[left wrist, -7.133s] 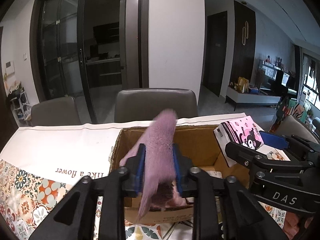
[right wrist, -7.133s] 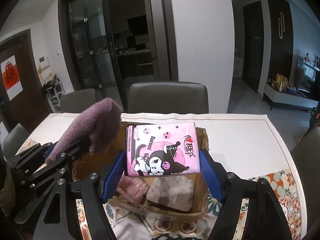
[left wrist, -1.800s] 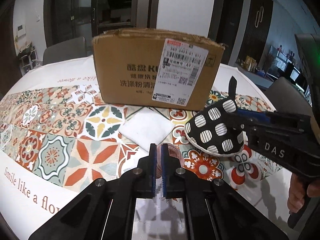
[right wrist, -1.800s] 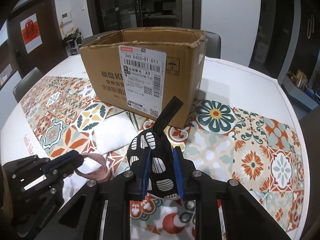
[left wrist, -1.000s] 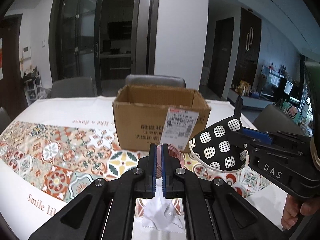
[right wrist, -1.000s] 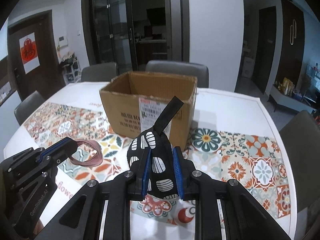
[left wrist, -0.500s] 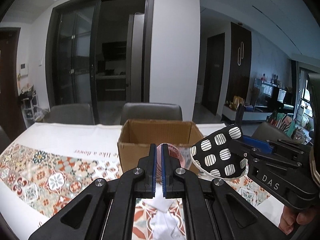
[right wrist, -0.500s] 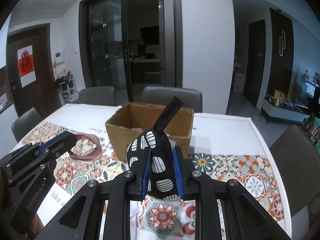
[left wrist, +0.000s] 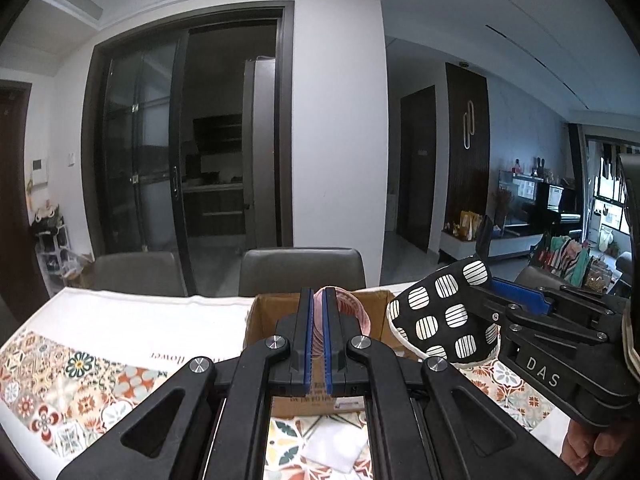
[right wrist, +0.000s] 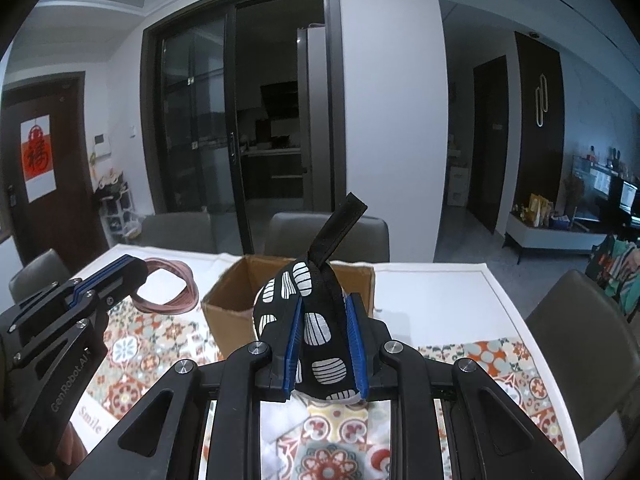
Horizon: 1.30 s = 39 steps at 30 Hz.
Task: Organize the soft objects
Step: 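Lift both held items and carry them over the cardboard box, then open both tools to drop the hair tie and dotted pouch into the box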
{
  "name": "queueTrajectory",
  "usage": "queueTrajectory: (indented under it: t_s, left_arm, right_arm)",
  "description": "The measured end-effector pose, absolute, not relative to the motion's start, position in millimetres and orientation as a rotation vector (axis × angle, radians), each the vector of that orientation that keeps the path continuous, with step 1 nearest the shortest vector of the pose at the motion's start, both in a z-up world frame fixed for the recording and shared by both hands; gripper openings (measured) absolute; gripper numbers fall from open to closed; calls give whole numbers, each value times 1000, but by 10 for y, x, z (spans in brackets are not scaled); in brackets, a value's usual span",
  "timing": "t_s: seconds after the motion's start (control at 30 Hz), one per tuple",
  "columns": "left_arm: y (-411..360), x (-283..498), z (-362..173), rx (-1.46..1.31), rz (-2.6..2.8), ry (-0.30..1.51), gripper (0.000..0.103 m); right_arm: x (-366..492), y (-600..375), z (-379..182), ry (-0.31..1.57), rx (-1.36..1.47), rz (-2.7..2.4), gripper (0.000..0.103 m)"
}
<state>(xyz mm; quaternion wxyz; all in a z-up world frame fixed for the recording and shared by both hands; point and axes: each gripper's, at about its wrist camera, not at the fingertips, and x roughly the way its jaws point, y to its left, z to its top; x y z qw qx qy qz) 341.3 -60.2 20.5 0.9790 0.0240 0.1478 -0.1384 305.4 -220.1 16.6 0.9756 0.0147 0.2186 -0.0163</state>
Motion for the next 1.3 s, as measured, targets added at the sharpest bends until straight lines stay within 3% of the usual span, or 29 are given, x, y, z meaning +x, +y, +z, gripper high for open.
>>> queueTrajectory:
  t_s: [0.7, 1.3]
  left_arm:
    - [-644, 4054, 159, 67, -288, 274, 6]
    - [-734, 4599, -173, 84, -266, 358, 6]
  right_arm:
    - [3710, -2162, 209, 408, 11, -46, 24]
    - [4323, -2260, -135, 474, 25, -23, 24]
